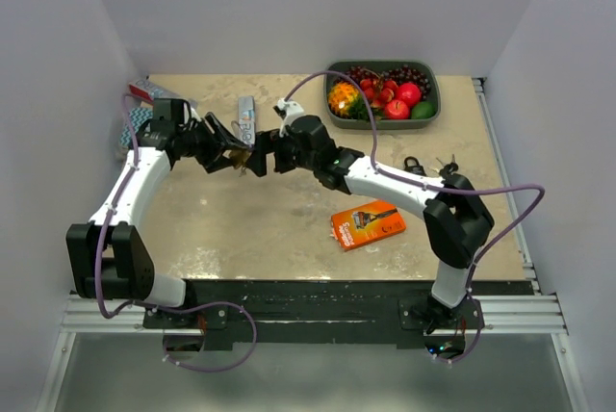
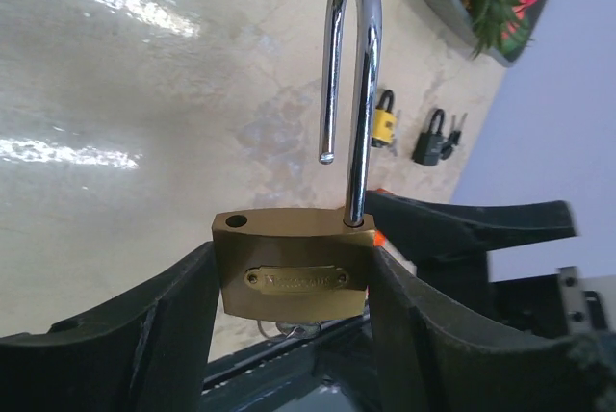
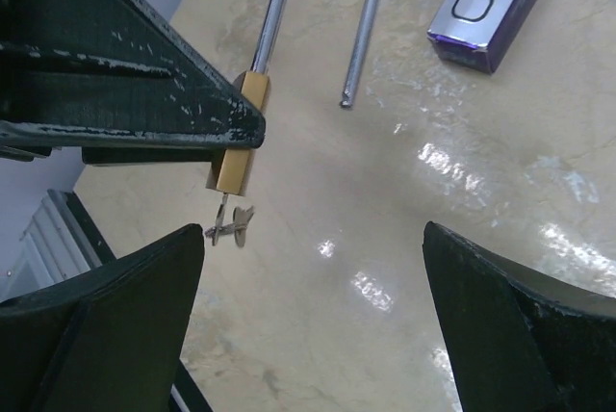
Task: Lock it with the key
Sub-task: Pick up the lock from the center of the board.
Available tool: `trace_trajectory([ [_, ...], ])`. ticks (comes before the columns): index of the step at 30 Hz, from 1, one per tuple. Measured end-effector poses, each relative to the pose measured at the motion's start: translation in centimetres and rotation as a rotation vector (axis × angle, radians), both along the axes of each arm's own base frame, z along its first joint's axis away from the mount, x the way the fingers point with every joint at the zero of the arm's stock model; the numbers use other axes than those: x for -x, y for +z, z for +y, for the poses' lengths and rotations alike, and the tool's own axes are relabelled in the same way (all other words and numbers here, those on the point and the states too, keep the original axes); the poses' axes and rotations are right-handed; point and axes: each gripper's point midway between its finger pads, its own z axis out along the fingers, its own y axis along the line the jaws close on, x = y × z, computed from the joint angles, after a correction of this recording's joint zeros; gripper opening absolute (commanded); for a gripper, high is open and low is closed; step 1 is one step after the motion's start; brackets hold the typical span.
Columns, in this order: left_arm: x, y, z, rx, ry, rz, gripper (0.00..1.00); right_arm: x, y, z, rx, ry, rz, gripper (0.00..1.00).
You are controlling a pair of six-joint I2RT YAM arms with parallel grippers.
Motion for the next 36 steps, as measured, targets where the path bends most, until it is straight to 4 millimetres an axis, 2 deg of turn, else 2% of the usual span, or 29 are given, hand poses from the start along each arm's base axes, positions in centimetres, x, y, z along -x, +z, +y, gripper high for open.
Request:
trace_trajectory([
  [3,0.0,0.7,-0.5,0.054,0.022,0.004,0.00,0.5,-0.4,1.2,-0.017,-0.006,0.011,0.98],
  [8,-0.2,1.4,-0.9,0.114,0.052,0.018,0.00,0.0,0.9,2.6,-0.068,-0.052,-0.016,0.91],
  [12,-0.3,1.7,-1.1,0.143,0.065,0.027,0.00,-1.2,2.1,2.9,-0.099,-0.103,-0.053,0.74],
  [13,-0.3,1.8,-1.1,0.150,0.066,0.028,0.00,-1.4,2.2,2.9,-0.102,-0.116,-0.059,0.72],
  [16,-0.5,2.2,-1.3,0.167,0.071,0.023,0.00,-1.6,2.2,3.4,-0.103,-0.138,-0.073,0.68],
  [20,-0.4,2.5,-1.5,0.185,0.068,0.024,0.00,-1.2,1.2,4.1,-0.085,-0.148,-0.075,0.63],
  [23,-0.4,2.6,-1.5,0.190,0.075,0.027,0.00,-1.0,0.7,4.6,-0.078,-0.152,-0.076,0.48],
  [24,-0.4,2.7,-1.4,0.192,0.077,0.027,0.00,-1.0,0.9,4.8,-0.082,-0.154,-0.080,0.35],
  [28,-0.3,3.2,-1.5,0.198,0.077,0.011,0.00,-0.9,1.7,5.2,-0.097,-0.161,-0.094,0.12],
  [29,-0.3,3.4,-1.5,0.200,0.075,0.004,0.00,-0.9,1.8,5.2,-0.101,-0.176,-0.092,0.00],
  [33,-0.2,3.8,-1.3,0.200,0.079,-0.024,0.00,-0.9,2.2,5.4,-0.112,-0.182,-0.095,0.00],
  [36,-0.2,3.6,-1.2,0.201,0.080,-0.030,0.26,-0.9,2.1,5.3,-0.103,-0.180,-0.102,0.00],
])
